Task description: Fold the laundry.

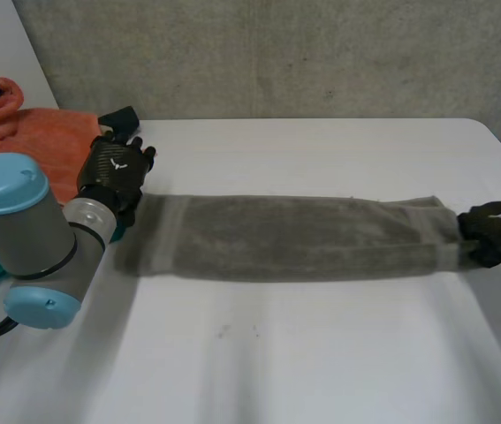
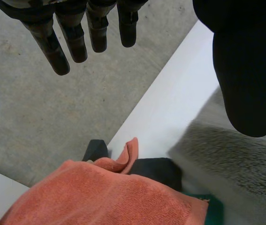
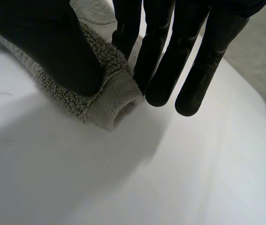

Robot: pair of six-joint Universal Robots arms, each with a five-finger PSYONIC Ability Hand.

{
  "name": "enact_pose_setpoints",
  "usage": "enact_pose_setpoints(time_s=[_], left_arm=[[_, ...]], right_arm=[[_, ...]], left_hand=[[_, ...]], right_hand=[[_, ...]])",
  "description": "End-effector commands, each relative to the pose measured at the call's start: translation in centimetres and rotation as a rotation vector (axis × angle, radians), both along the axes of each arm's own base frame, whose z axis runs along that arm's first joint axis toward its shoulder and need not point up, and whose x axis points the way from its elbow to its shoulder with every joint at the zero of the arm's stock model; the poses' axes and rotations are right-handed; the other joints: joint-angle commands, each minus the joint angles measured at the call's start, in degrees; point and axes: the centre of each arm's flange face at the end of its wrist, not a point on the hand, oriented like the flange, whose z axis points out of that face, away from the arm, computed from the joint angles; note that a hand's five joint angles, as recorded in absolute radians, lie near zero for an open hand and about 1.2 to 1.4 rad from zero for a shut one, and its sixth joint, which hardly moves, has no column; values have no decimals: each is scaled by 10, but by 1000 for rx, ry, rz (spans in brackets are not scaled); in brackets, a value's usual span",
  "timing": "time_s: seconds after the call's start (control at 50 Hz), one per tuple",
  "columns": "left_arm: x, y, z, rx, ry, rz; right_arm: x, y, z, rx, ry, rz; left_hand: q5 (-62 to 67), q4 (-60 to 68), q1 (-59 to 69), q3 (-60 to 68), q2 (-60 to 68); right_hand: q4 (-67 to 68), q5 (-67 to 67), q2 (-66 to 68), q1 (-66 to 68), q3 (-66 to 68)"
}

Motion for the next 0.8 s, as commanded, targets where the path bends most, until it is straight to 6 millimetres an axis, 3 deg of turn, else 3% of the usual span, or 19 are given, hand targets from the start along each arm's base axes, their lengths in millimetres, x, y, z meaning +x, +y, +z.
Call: enact_pose_setpoints(time_s=[0.02,0.12,0.18,0.24,0.34,0.36,0.4,0.42,0.48,0.5,0.56,0.58,0.6,0.66,0.72,0.8], left_arm=[[2,10,11,-12,19,-1],[-1,21,15,-7,42,-20],[-4,27,19,-10,52,-32],[-4,28,20,-14,55,-34],[-4,27,27,-35,64,-33],[-4,27,29,-39,66,-32],[-4,26,31,-46,69,-30],[-4,26,33,-55,72,-29],[-4,28,36,-61,81,-31],[-4,29,37,-60,85,-31],[-5,31,35,-44,107,-36],[-7,33,35,-41,111,-39],[-8,34,34,-35,116,-43],[-13,39,31,-22,126,-59],[-17,41,27,-13,123,-73],[-25,44,24,-5,122,-95]], right_arm=[[-47,-24,17,-93,87,-96],[-96,-35,26,-135,295,-183],[-98,-38,30,-154,340,-178],[-77,-40,42,-203,316,-135],[4,-27,92,-385,217,32],[34,-17,105,-443,186,113],[63,-6,114,-490,155,198],[91,6,119,-527,130,289],[130,27,119,-559,86,432],[155,44,114,-565,59,528],[190,70,99,-544,22,671],[215,92,86,-519,-1,772],[226,103,78,-510,-5,819],[259,138,47,-451,-19,954],[268,147,25,-419,4,989],[267,143,13,-403,49,953]], left_hand=[[4,14,17,12,13],[-6,4,7,2,3],[-8,2,5,0,1],[-10,1,3,-1,0],[-10,1,3,-1,0],[-10,1,3,-1,0],[-10,1,3,-1,0],[-10,1,3,-1,0],[-10,1,3,-1,0],[-10,1,3,-1,0],[-10,1,3,-1,0],[-10,1,3,-1,0],[-10,1,3,-1,0],[-10,1,3,-1,0],[-13,-3,0,-5,-4],[-13,-3,0,-5,-4]], right_hand=[[120,140,131,256,122],[120,140,131,256,122],[120,140,131,256,122],[120,140,131,256,122],[120,140,131,256,122],[120,140,131,256,122],[120,140,131,256,122],[120,140,131,256,122],[120,140,131,256,122],[120,140,131,256,122],[120,140,131,256,122],[120,140,131,256,122],[120,140,131,256,122],[120,140,131,256,122],[120,140,131,256,122],[-400,-380,-389,-264,-398]])
